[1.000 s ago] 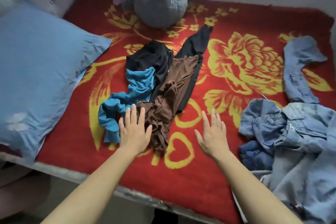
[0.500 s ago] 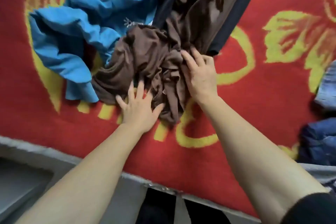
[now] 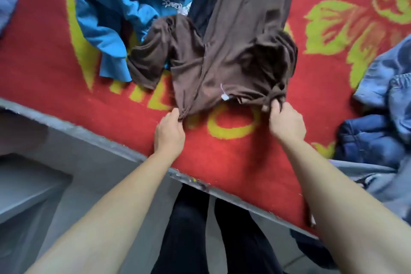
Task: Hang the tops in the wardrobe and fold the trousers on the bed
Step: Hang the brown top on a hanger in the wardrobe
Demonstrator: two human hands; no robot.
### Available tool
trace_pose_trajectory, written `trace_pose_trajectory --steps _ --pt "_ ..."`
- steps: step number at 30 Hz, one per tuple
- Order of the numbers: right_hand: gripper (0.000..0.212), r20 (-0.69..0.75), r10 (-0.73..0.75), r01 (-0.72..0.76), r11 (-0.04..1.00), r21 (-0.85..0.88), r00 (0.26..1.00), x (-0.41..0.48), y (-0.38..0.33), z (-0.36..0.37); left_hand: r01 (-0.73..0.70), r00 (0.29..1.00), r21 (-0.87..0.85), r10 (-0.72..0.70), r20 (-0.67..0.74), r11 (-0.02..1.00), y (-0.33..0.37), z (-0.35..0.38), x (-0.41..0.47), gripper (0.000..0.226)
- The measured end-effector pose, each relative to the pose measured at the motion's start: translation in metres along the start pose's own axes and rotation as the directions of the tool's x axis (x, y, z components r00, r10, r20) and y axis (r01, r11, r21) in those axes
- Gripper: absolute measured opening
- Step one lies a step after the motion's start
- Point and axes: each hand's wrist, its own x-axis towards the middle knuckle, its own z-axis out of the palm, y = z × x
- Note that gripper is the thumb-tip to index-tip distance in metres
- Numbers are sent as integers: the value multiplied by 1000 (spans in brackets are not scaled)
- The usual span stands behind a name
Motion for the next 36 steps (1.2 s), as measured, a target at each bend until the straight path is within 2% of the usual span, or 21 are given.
trace_pose_trajectory --steps 2,4,6,8,11,14,17,18,21,23,26,28,29,30,31,33,34,35,36 --pt "56 110 46 -46 999 -3 993 -25 41 -7 145 989 -115 -146 -4 983 1 -5 -43 25" --pt "56 175 68 -64 998 -25 982 -51 70 -16 239 968 -298 -251 1 924 9 -16 -79 31" --pt "53 177 104 -102 995 -20 979 -78 84 -31 257 952 -471 -306 -30 844 20 -34 -109 31" --pt "50 131 100 -104 994 29 986 -103 84 -52 259 922 -574 -377 -94 777 31 -62 -131 33" --pt "43 -34 -13 18 988 154 999 -143 72 -90 209 892 -592 -400 -212 779 39 -114 -160 38" --pt "35 -155 -117 159 943 294 981 -181 52 -129 143 855 -634 -418 -307 760 47 -173 -192 38" --pt "27 -227 -267 341 843 415 937 -225 31 -164 50 792 -694 -452 -411 718 56 -234 -231 39" --pt "32 -250 -336 414 806 422 908 -243 24 -174 13 770 -703 -456 -447 711 58 -255 -247 38" --pt "69 -266 -597 654 686 320 757 -308 1 -190 -103 696 -651 -412 -587 752 59 -317 -301 24" --pt "87 -196 -756 773 565 288 625 -364 -19 -197 -189 684 -596 -331 -650 780 53 -355 -347 15" --pt "104 -65 -947 913 282 296 314 -461 -50 -202 -305 707 -490 -150 -691 817 29 -400 -425 11" --pt "116 49 -991 939 133 317 124 -532 -69 -202 -348 736 -441 -50 -675 827 2 -420 -482 11" --pt "120 127 -991 926 92 367 48 -573 -78 -199 -372 743 -431 -15 -669 822 -14 -430 -513 14" --pt "117 202 -979 905 71 420 -17 -613 -87 -194 -397 741 -432 4 -672 810 -32 -439 -543 18" --pt "104 262 -963 892 59 449 -68 -651 -95 -188 -417 731 -437 8 -682 797 -51 -448 -572 23" --pt "46 297 -944 889 10 458 -142 -725 -107 -175 -443 686 -467 -46 -726 765 -92 -463 -630 28" --pt "19 276 -950 878 3 479 -148 -757 -111 -166 -454 650 -485 -94 -754 748 -114 -470 -658 28" --pt "11 246 -959 850 13 527 -138 -786 -116 -159 -463 608 -498 -146 -780 733 -138 -475 -685 29" --pt "16 216 -969 803 35 595 -118 -814 -120 -151 -469 572 -514 -196 -796 718 -163 -478 -713 31"
